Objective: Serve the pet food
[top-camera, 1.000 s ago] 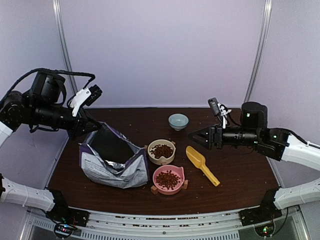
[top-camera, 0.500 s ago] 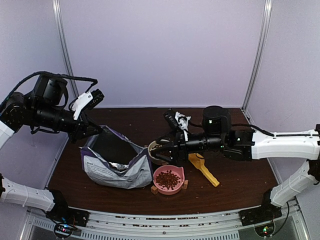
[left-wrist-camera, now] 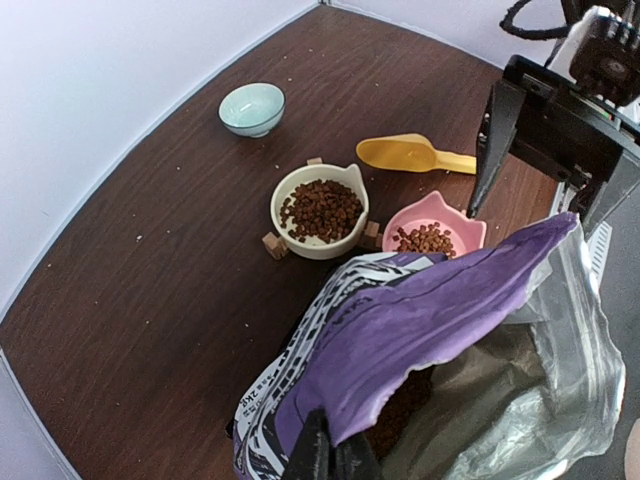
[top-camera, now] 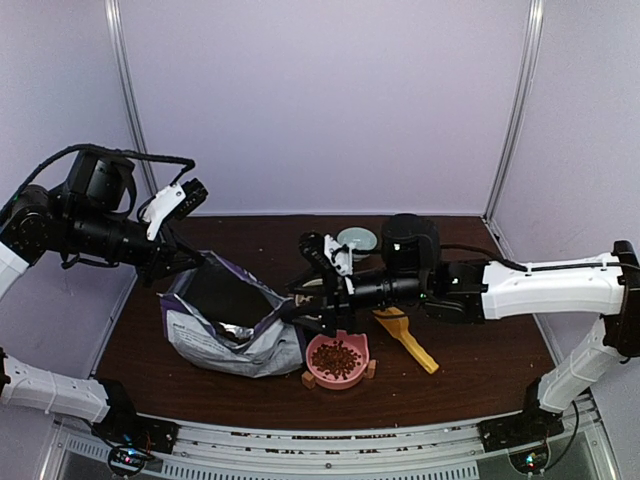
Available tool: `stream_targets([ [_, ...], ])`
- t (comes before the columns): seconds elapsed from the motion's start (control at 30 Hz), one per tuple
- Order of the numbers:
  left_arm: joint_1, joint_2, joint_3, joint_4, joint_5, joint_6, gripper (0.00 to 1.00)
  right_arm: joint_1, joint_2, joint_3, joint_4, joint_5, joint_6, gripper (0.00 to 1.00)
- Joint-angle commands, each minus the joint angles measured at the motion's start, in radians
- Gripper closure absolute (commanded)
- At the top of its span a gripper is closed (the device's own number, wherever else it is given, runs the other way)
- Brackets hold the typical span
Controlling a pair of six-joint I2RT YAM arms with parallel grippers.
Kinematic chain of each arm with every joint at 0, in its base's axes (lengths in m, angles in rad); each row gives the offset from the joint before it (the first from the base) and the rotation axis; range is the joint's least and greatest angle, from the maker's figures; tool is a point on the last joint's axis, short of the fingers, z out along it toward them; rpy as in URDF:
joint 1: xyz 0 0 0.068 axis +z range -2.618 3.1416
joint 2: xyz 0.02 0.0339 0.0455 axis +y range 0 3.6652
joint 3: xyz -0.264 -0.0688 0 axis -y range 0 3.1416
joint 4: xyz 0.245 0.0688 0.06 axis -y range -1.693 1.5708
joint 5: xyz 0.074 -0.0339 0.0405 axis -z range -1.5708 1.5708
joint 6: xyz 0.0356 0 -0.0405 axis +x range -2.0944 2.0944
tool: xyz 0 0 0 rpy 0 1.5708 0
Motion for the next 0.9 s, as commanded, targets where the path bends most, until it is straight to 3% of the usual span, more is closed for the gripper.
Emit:
stream_targets([
  [0.0, 0.001, -0.027, 0.011, 0.135, 0.0, -0.007, 1.0, 0.031, 0.012, 0.029, 0.019, 0.005, -0.103, 0.41],
  [0.27, 0.001, -0.025, 0.008, 0.136, 0.004, -0.011, 1.0, 0.087, 0.019, 0.037, 0.034, 0.146, -0.196, 0.45],
  [0.5, 0.0, -0.039, 0.001, 0.134, 0.005, -0.011, 1.0, 0.101, 0.028, 0.022, 0.104, 0.273, -0.212, 0.66],
  [0.67, 0.0, -0.052, -0.006, 0.122, -0.009, -0.017, 1.0, 0.102, 0.026, 0.032, 0.118, 0.288, -0.183, 0.92],
  [0.7, 0.001, -0.054, -0.007, 0.119, -0.014, -0.018, 0.97, 0.101, 0.021, 0.028, 0.129, 0.288, -0.172, 0.95],
  [0.8, 0.0, -0.062, -0.002, 0.114, -0.026, -0.015, 0.59, 0.098, 0.012, 0.013, 0.161, 0.28, -0.13, 1.0],
  [0.87, 0.001, -0.059, 0.012, 0.114, -0.022, 0.001, 0.44, 0.092, 0.011, 0.001, 0.189, 0.274, -0.095, 1.0],
])
